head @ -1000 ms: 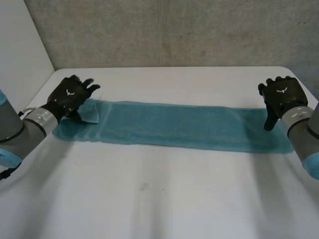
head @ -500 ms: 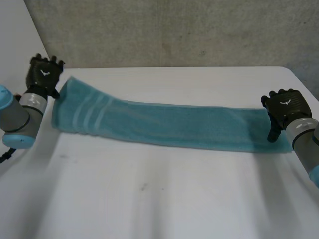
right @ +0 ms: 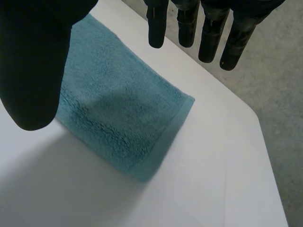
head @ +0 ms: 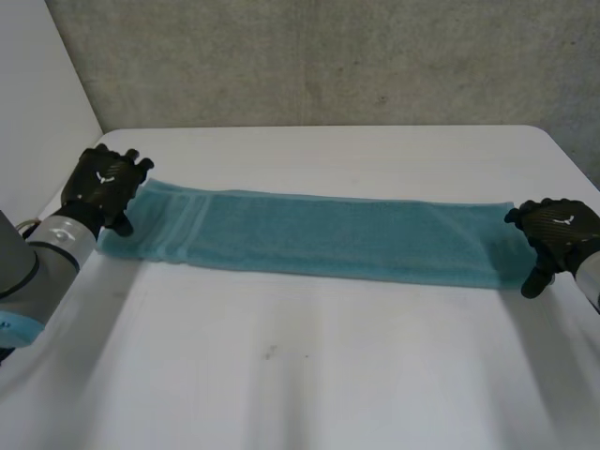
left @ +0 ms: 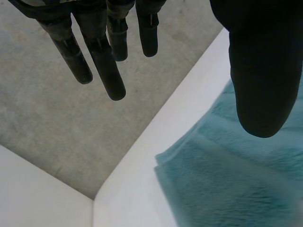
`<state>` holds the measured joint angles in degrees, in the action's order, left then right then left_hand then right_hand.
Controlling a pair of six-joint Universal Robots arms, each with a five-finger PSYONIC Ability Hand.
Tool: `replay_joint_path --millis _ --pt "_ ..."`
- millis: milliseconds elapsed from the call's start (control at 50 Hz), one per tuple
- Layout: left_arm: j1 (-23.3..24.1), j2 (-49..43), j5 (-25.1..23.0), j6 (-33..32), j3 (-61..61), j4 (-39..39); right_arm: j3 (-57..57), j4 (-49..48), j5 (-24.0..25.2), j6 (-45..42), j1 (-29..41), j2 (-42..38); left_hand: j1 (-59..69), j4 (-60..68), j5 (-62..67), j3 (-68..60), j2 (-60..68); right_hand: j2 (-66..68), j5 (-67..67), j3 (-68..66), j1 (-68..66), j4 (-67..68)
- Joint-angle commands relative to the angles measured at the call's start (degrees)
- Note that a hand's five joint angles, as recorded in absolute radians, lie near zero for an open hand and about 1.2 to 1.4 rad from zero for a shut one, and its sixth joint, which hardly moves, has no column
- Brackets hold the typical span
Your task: Fold the laundry
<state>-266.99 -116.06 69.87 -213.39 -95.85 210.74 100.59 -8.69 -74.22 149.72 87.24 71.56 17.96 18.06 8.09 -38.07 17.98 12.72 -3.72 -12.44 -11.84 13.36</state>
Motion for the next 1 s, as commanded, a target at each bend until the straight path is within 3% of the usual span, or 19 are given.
replay_joint_path --millis 20,120,180,320,500,600,920,960,1000 --pt "3.2 5.9 0.8 6.8 -6.2 -0.5 -1.1 0.4 6.1 2.5 -5.5 -1.4 1.3 1.2 1.2 18.8 1.3 7.3 -6.3 -7.6 -8.2 6.6" --pt "5.5 8.6 2.1 17.1 -7.5 -3.6 -3.6 0.0 6.9 3.6 -6.0 -7.0 1.7 1.6 1.5 18.4 1.7 19.7 -18.7 -20.0 -20.6 19.1" --pt "6.0 8.5 3.7 18.2 -7.3 -5.4 -4.4 0.2 7.3 3.6 -6.0 -8.5 1.7 1.6 1.5 18.4 1.7 20.4 -19.4 -20.7 -21.3 19.8" --pt "6.3 8.0 7.7 17.9 -7.6 -6.3 -5.1 0.3 7.5 3.7 -6.0 -10.3 1.3 1.2 1.2 18.8 1.3 22.3 -21.3 -22.5 -23.1 21.6" --pt "6.1 8.0 8.0 17.9 -7.6 -6.0 -5.5 0.0 7.6 3.6 -6.0 -10.9 1.2 1.1 1.0 18.9 1.2 28.1 -27.1 -28.4 -29.0 27.5" --pt "6.0 8.0 7.9 18.0 -7.6 -6.0 -6.7 -0.1 7.5 3.5 -6.0 -12.2 -2.2 -2.3 -2.3 22.3 -2.2 38.0 -37.0 -38.3 -38.9 37.4" --pt "6.0 8.5 8.2 18.3 -7.6 -6.7 -8.4 0.0 7.2 2.8 -6.1 -14.3 -7.7 -7.8 -7.9 27.9 -7.8 38.9 -37.9 -39.2 -39.8 38.3" --pt "6.0 8.5 8.2 18.3 -7.6 -6.7 -8.5 -0.1 7.2 2.8 -6.1 -14.3 -7.7 -7.8 -7.9 27.9 -7.8 45.4 -44.4 -45.7 -46.3 44.8" --pt "6.0 8.5 8.3 18.3 -7.7 -6.7 -8.6 -0.4 7.1 2.8 -6.2 -14.3 -7.7 -7.8 -7.9 27.9 -7.8 67.2 -66.2 -67.5 -68.1 66.6"
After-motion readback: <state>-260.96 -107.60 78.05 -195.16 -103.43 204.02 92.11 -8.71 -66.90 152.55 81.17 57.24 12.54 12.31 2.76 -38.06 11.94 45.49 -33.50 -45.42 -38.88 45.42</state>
